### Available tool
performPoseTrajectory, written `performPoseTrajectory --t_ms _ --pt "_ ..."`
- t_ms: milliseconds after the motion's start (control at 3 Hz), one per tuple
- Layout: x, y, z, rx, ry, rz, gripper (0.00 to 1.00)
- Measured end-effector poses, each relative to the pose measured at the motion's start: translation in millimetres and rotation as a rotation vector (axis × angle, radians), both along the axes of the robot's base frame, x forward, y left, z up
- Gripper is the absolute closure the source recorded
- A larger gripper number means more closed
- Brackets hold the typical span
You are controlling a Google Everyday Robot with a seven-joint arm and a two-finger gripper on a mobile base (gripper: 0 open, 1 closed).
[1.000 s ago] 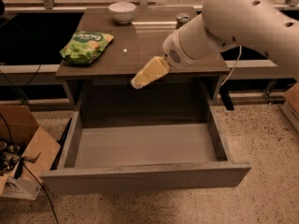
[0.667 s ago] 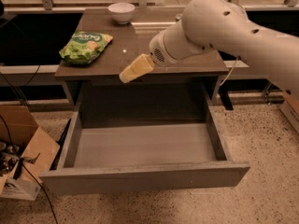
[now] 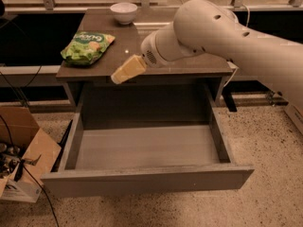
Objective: Place green rice chip bag into top drawer
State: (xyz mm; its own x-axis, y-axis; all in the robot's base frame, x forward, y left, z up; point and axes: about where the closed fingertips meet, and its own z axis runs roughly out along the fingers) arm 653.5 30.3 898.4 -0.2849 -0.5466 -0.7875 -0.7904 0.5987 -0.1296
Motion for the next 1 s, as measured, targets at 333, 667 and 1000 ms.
performPoseTrajectory --t_ms 333,667,1000 --pt "20 42 4 0.020 -0.079 0.074 0.00" --pt "39 77 8 0.042 -0.141 0.133 0.00" --pt "73 124 -1 0.155 -0.135 0.138 0.00"
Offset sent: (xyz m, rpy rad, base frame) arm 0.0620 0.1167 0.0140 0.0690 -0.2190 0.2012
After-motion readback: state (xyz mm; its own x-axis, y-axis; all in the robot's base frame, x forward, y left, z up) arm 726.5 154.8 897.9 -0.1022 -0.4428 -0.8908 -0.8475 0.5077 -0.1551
